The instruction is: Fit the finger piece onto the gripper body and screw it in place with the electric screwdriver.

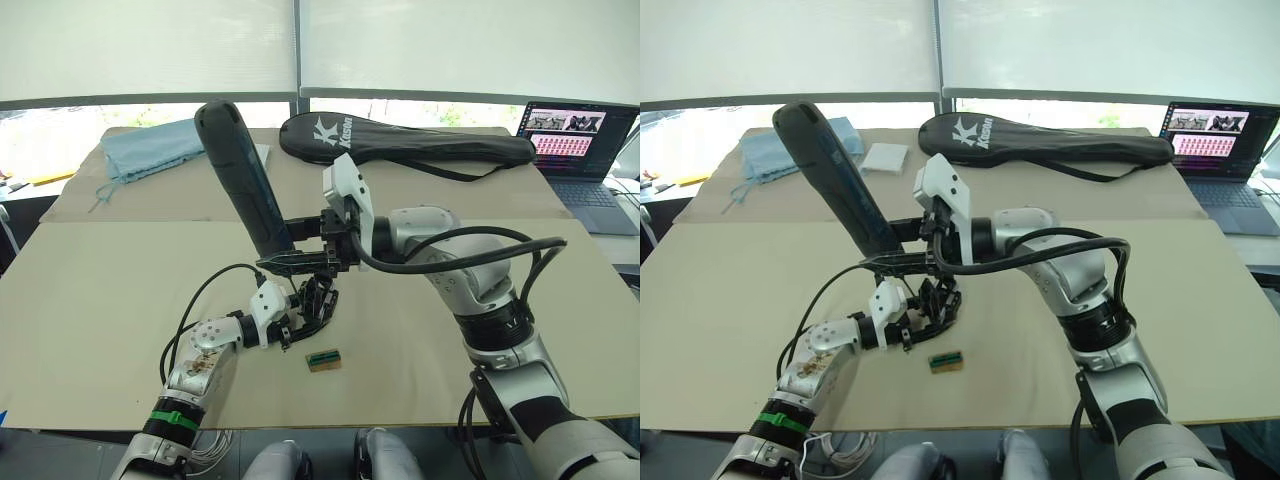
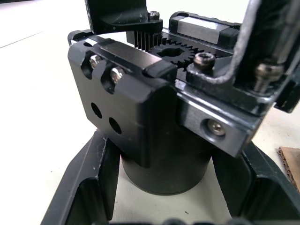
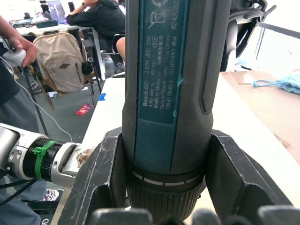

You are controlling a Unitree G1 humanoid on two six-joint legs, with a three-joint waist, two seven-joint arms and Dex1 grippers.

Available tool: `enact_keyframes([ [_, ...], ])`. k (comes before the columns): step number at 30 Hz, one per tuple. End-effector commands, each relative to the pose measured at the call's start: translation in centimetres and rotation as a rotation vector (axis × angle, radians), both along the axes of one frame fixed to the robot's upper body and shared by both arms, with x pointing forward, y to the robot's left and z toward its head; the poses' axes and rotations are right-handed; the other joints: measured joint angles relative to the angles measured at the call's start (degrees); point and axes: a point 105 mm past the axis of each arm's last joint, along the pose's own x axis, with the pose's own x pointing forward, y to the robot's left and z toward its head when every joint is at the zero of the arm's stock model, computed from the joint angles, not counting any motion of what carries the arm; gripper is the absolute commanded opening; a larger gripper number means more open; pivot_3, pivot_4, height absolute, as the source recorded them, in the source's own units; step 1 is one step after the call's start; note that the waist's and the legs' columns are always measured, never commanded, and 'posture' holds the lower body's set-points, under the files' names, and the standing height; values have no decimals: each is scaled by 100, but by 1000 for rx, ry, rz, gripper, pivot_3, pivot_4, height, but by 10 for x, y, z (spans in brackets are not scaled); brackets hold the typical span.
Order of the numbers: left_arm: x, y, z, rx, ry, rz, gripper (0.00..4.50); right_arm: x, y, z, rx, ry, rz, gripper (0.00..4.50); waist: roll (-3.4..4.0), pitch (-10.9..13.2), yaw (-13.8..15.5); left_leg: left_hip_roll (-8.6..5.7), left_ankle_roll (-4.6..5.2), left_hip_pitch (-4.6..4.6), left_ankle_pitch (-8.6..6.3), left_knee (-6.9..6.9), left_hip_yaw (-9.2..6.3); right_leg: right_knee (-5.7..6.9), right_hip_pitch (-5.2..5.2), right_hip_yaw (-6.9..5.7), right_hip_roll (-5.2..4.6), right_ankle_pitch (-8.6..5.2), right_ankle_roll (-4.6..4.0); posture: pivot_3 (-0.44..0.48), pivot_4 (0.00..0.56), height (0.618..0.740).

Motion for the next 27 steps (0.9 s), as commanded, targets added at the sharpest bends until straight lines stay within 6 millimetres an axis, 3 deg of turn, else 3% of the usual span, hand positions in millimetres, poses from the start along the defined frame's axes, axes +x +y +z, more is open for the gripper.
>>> enact_keyframes([
  [1, -8, 0, -26, 46, 101, -6, 2310, 1, -5, 6, 35, -34, -20, 1916, 0, 0, 0, 0, 0, 0, 0, 0, 0, 0, 0, 0, 0, 0, 0, 0, 150, 740],
  [27, -11, 3, -26, 57, 107, -12, 2310, 0, -11, -10, 50, -24, -51, 1916, 0, -8, -8, 1, 0, 4, 0, -2, 0, 0, 2, 2, 1, 0, 0, 0, 150, 740],
])
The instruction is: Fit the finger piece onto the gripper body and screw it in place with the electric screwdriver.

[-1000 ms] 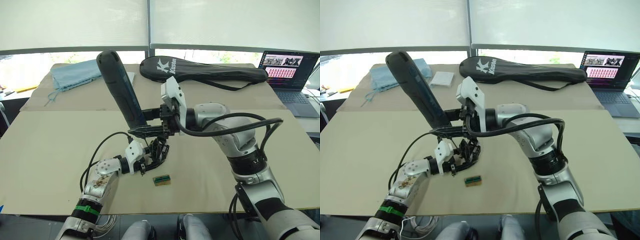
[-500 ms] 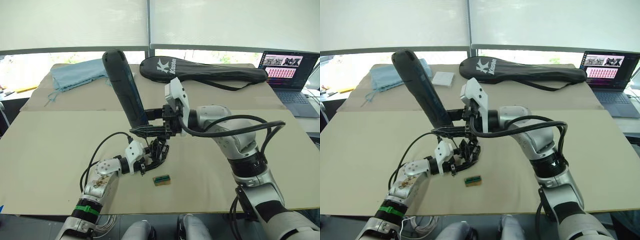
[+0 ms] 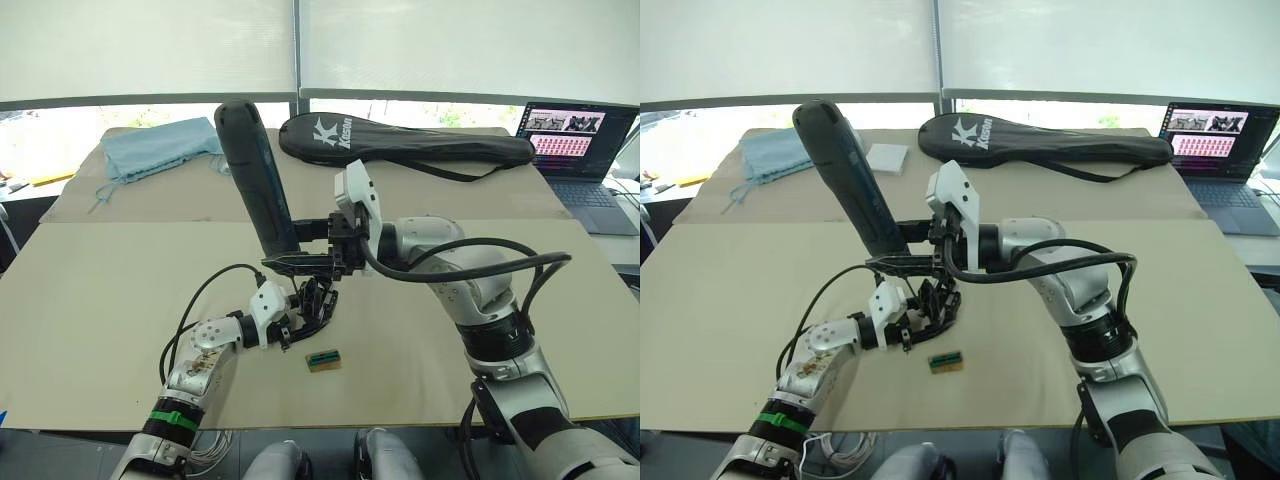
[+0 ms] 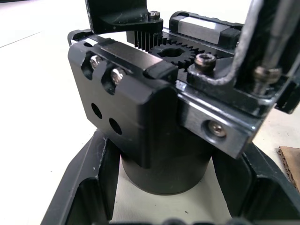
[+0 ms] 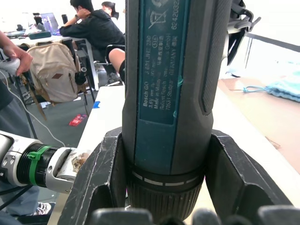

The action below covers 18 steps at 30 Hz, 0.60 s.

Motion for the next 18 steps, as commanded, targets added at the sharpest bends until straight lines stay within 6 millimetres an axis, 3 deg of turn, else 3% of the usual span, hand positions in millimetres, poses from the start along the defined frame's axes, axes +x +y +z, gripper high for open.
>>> enact_keyframes([
  [1, -10, 2, -25, 53, 105, -11, 2310, 1, -4, -4, 2, -20, -22, 1916, -1, -2, -3, 0, 0, 1, 0, 0, 0, 0, 0, 0, 0, 0, 0, 0, 150, 740],
  [18, -13, 6, -26, 59, 119, -8, 2310, 4, -11, -15, 87, -43, -83, 1916, -3, -7, -70, 3, -5, 56, 2, -28, 0, -12, 44, 18, 3, -4, -2, 0, 150, 740],
])
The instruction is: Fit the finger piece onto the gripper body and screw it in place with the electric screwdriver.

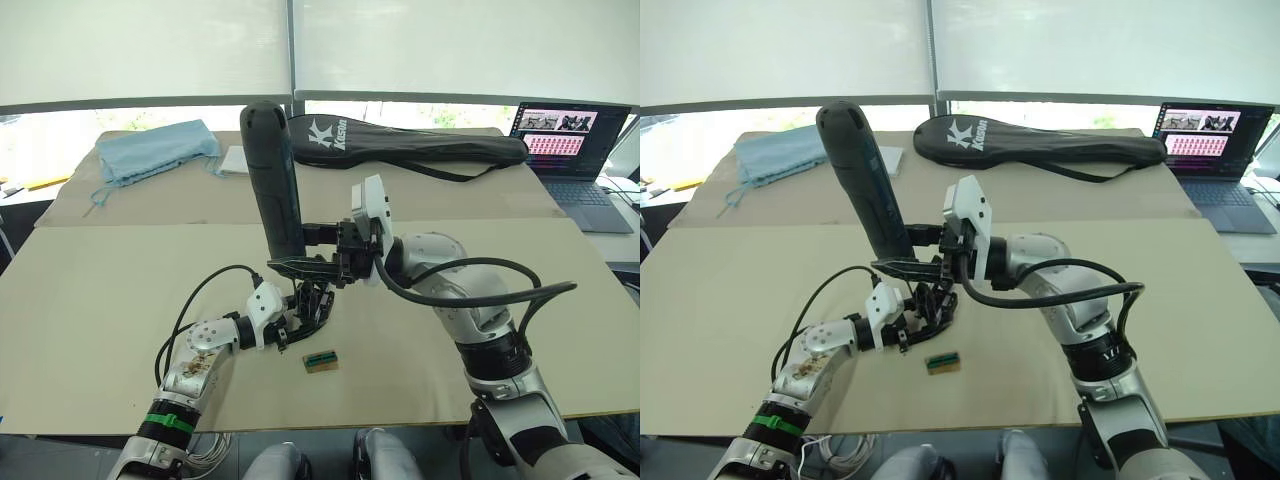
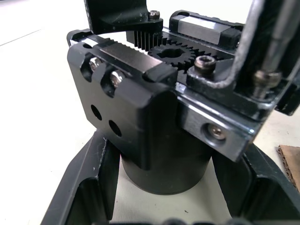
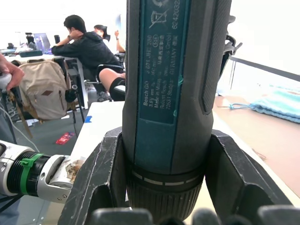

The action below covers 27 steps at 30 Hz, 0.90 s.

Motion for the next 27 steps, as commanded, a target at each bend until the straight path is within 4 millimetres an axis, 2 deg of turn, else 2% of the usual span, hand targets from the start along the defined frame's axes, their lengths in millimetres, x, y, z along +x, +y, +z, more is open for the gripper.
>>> enact_keyframes([
  [1, -12, 1, -24, 46, 106, -22, 2310, 6, -4, -10, -34, -7, -55, 1916, 0, 0, -6, 2, 0, 20, 0, -11, 0, -14, 19, 0, 0, -1, 1, 0, 150, 740],
  [3, -12, 1, -24, 47, 109, -22, 2310, 6, -3, -15, -47, -4, -62, 1916, 1, 0, -13, 9, -3, 41, -2, -26, -1, -38, 47, -1, 7, -3, 2, 0, 150, 740],
  [27, -11, 0, -24, 43, 113, -18, 2310, 9, 0, -51, -115, 85, -77, 1916, 15, -33, -10, 15, 0, 45, -4, -33, -3, -52, 52, 3, 6, -2, 1, 0, 150, 740],
])
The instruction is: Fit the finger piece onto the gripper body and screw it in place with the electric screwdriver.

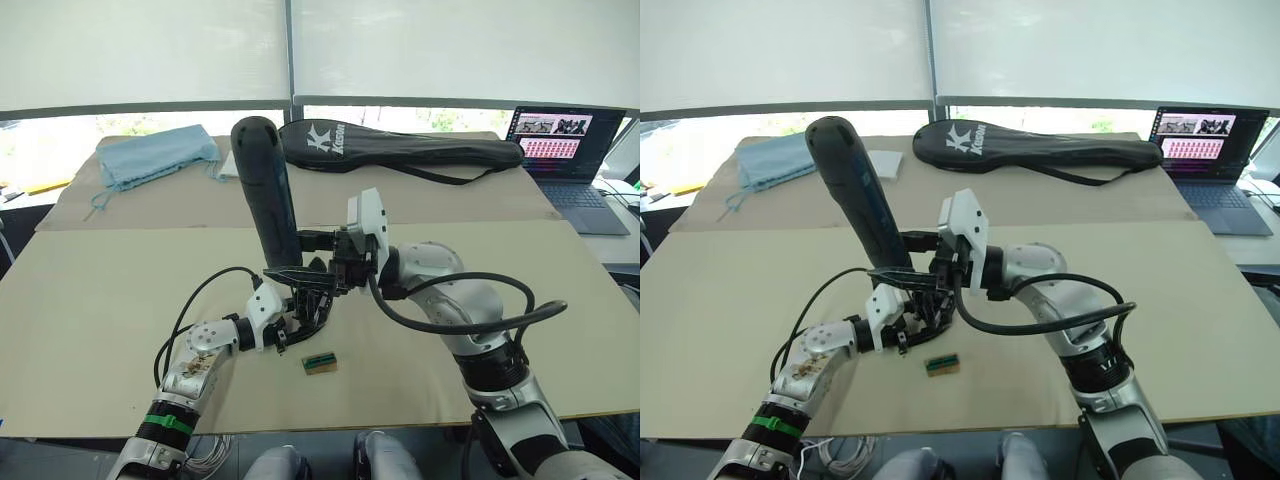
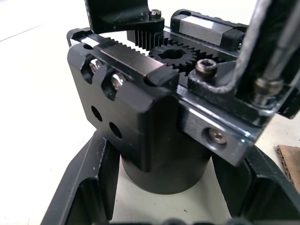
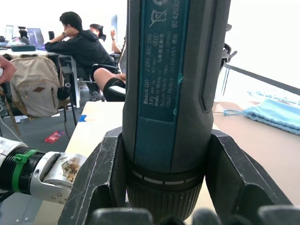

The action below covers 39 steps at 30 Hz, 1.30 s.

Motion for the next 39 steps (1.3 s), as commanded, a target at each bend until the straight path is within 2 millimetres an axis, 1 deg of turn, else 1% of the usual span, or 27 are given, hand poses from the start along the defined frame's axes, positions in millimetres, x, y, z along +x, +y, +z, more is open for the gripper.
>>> enact_keyframes([
  [1, -11, -1, -22, 36, 91, -22, 2310, 14, -5, -41, -110, 117, -70, 1916, 0, -1, 0, 0, 1, 0, 0, 0, 0, 0, 0, 1, 0, 0, 0, 0, 150, 740],
  [7, -12, -1, -22, 37, 94, -21, 2310, 10, -4, -41, -139, 62, -42, 1916, 1, -3, 1, 2, 3, 0, -1, -1, 0, -2, 0, 2, 0, 0, 0, 0, 150, 740],
  [17, -13, -1, -23, 39, 96, -24, 2310, 6, 3, -39, -157, 25, -16, 1916, 2, -8, 14, 4, 8, -1, -4, -2, 0, -4, -1, 3, 0, 0, 0, 0, 150, 740],
  [23, -13, -1, -23, 40, 97, -25, 2310, 5, 7, -39, -157, 21, -2, 1916, 5, -15, 20, 5, 11, -1, -6, -3, 0, -6, -2, 4, 0, 0, 0, 0, 150, 740],
  [31, -12, -1, -23, 42, 95, -26, 2310, 2, 7, -44, -186, -3, 15, 1916, 8, -20, 30, 6, 14, -2, -8, -5, 0, -9, -2, 4, 0, 0, 0, 0, 150, 740],
  [39, -13, -1, -24, 45, 97, -28, 2310, -2, 8, -45, -174, 1, 37, 1916, 7, -21, 35, 7, 16, -3, -10, -7, 0, -10, -3, 4, 0, 0, 0, 0, 150, 740],
])
